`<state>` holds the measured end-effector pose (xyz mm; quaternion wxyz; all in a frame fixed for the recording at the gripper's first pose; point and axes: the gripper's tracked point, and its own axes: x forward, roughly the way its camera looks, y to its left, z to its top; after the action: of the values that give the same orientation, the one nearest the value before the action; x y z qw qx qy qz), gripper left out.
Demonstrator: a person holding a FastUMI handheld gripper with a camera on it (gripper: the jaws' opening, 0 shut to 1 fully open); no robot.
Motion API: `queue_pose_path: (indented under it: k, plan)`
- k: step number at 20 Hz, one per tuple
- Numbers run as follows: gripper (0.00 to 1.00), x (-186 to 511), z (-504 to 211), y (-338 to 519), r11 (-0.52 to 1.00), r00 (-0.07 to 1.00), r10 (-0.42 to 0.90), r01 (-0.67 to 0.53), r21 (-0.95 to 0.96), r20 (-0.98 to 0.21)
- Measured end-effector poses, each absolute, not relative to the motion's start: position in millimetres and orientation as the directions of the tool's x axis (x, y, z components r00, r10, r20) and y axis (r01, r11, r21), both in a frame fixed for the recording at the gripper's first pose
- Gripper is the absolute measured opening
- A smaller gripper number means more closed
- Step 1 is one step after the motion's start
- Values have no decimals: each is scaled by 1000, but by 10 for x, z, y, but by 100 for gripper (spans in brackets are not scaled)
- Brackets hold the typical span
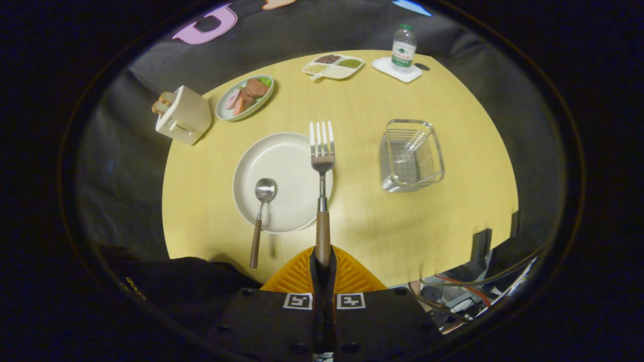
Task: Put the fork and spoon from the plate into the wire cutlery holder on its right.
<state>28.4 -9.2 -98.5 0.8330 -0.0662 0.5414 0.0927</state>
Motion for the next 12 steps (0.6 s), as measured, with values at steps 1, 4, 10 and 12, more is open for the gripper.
queue_pose_path:
  k: [1,4,10,12]
  plan:
    - [4,302,-915,-189,978,394,74,-210,-11,-916]
    - [4,438,-807,-542,989,379,24,-145,-34,-925]
    - [4,561,-1036,-931,984,258,-65,-143,-105,-964]
    - [4,579,-1050,-1002,979,226,-86,-163,-124,-970]
